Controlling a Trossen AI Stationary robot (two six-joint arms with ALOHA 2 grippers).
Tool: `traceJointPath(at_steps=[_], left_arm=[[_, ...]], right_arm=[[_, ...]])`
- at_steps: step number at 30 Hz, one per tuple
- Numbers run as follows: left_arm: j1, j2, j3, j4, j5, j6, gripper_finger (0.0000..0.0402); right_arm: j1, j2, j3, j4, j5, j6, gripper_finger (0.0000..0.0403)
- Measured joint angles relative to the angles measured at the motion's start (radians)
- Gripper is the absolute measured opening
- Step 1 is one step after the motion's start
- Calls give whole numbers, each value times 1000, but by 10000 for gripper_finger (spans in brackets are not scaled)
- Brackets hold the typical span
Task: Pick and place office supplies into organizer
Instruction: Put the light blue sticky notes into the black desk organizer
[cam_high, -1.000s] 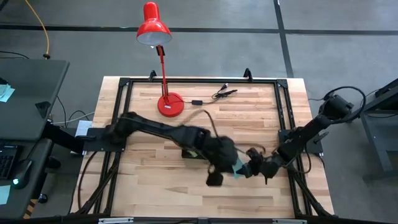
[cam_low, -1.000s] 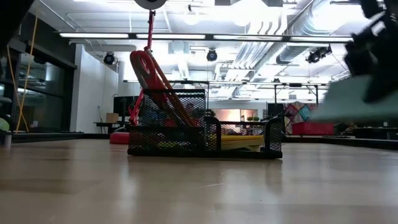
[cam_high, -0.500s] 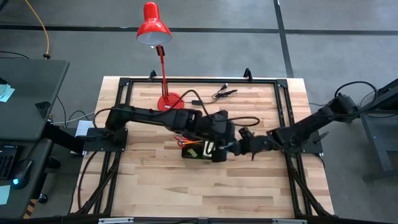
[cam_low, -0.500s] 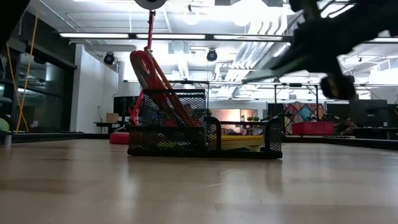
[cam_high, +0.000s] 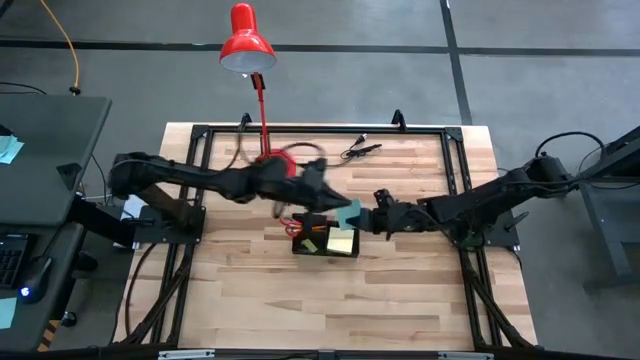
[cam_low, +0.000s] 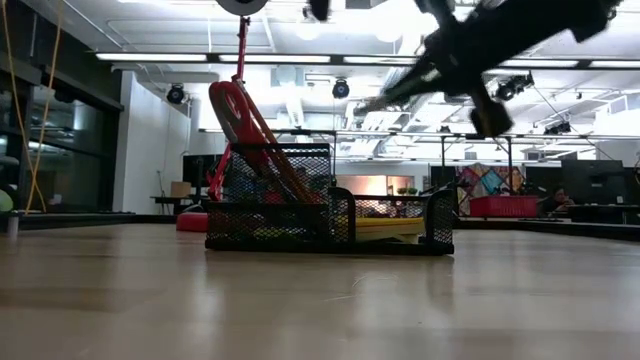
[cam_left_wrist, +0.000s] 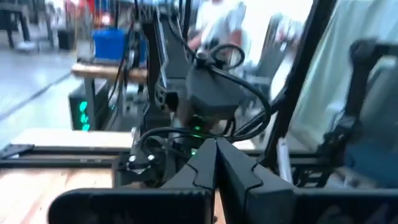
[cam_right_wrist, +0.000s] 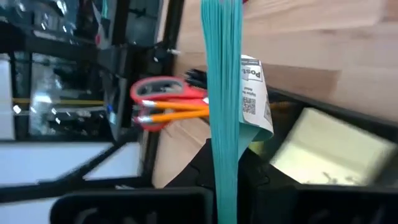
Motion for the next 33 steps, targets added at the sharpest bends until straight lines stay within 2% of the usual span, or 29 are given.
traceJointPath(at_steps=[3, 5, 11, 16, 24, 29, 33], left_arm=[[39, -102, -181, 211, 21, -17, 1], [61, -164, -280, 271, 35, -25, 1], [109, -279, -455, 399, 34, -65, 1], [168, -353, -572, 483, 49, -122, 1], [241, -402, -593, 519, 117, -146, 1], [263, -411, -591, 533, 135, -149, 1], [276, -411, -591, 529, 173, -148, 1]], right_arm=[[19, 61, 74, -38, 11, 35, 3], [29, 119, 138, -89, 3, 61, 3], [53, 261, 286, -318, 11, 148, 7], [82, 334, 346, -324, -1, 249, 4], [93, 353, 338, -386, -1, 347, 10], [79, 366, 335, -407, -40, 320, 13], [58, 372, 336, -395, -71, 308, 48]])
